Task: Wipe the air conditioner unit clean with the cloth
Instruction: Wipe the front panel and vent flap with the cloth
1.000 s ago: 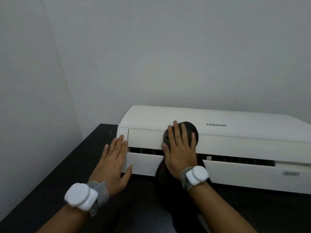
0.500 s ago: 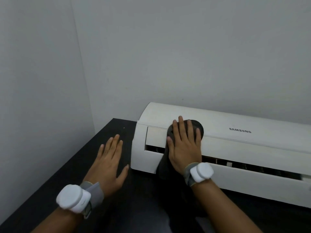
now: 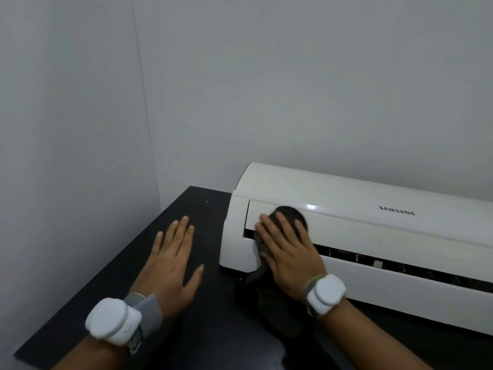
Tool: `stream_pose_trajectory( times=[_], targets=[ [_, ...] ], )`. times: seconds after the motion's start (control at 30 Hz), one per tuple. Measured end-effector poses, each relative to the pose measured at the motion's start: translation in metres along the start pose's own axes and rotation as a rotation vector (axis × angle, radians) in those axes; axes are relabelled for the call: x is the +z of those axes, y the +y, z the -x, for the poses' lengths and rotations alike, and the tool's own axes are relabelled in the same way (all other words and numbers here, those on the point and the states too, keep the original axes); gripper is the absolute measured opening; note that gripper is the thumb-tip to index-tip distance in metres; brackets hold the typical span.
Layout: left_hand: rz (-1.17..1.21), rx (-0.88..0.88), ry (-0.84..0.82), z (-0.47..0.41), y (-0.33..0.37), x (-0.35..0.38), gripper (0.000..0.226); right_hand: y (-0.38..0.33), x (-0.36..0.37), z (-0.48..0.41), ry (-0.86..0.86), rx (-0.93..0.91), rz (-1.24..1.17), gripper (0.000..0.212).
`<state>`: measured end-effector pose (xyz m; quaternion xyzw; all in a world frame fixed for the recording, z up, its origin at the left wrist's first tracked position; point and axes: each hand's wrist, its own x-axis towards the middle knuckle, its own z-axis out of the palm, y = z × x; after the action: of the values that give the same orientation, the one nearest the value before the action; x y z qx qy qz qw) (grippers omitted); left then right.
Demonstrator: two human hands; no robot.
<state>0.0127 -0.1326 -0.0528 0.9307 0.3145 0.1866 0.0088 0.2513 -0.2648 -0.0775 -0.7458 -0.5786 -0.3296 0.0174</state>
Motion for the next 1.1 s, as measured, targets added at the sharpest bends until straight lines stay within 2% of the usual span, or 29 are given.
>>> stream_pose_trajectory(
  times=[0.1,0.23,0.5,0.63,0.9,1.1],
  targets=[
    [-0.007,0.007,0.008,0.001,-0.004,0.002,0.08,0.02,-0.011,-0.003,-0.005,0.127,-0.013,0.057],
    [0.015,0.02,0.017,0.001,-0.007,0.003,0.08,0.017,-0.028,-0.051,-0.052,0.287,-0.13,0.058],
    [0.015,-0.006,0.016,0.014,-0.024,0.001,0.079,-0.001,-0.032,-0.157,-0.291,0.257,-0.421,0.058],
    [0.014,-0.024,0.008,0.015,-0.026,0.001,0.078,-0.021,-0.03,-0.16,-0.291,0.135,-0.314,0.055],
    [0.037,0.015,0.024,0.016,-0.014,-0.002,0.08,-0.043,-0.024,-0.099,-0.088,-0.15,0.08,0.054],
    [0.043,0.012,0.009,0.019,-0.003,-0.008,0.079,-0.027,-0.011,-0.051,-0.124,-0.38,0.244,0.058]
  ],
)
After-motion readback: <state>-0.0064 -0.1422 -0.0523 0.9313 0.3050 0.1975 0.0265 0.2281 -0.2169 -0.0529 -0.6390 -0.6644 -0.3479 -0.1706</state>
